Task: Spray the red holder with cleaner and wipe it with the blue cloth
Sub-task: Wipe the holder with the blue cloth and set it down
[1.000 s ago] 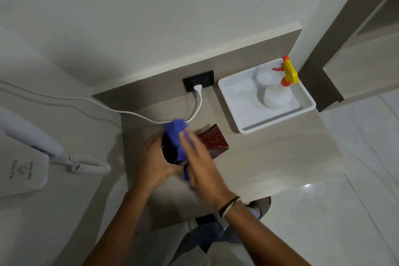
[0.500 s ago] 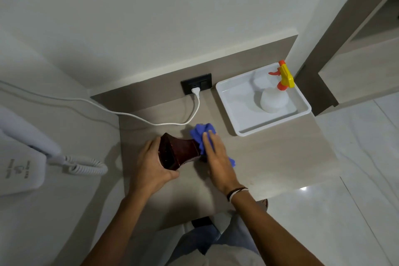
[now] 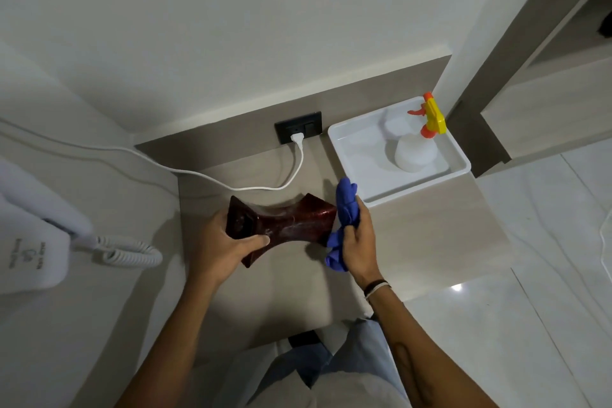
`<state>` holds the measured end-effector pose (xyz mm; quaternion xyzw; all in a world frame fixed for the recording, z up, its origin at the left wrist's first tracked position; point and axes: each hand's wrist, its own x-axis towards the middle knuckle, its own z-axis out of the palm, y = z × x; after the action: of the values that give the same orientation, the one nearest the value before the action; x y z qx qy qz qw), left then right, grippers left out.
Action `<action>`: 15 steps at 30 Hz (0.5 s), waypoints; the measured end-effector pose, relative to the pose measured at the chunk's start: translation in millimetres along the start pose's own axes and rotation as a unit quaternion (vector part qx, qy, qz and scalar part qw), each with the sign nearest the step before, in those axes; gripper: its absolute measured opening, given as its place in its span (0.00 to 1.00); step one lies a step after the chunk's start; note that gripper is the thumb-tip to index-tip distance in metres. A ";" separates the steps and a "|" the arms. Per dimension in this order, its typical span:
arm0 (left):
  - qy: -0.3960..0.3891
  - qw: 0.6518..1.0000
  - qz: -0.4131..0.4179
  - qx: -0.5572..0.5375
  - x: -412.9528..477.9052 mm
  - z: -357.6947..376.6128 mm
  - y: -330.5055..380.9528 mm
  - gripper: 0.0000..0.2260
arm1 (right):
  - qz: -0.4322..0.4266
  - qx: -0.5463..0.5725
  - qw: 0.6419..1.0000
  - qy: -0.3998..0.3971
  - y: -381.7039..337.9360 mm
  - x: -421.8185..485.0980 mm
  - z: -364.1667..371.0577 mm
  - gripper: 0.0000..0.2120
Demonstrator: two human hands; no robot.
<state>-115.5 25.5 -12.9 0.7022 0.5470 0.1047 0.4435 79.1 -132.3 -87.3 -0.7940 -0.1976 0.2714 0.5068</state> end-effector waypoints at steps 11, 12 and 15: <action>-0.197 0.979 -0.002 0.046 6.3 -9.0 -10.0 0.68 | 0.076 0.055 0.994 -0.057 -14.0 20.9 2.1 0.30; -0.176 0.982 0.022 0.069 5.8 -7.6 -10.7 0.64 | 0.043 0.032 0.998 -0.042 -20.1 14.9 3.0 0.33; -0.059 0.985 0.104 0.127 4.5 -0.5 -9.1 0.40 | -0.095 -0.059 0.993 -0.035 -35.5 -8.0 13.6 0.36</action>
<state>-120.2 29.6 -20.9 0.8112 0.4523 0.0380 0.3687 62.9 -112.9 -57.7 -0.7901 -0.3056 0.2371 0.4755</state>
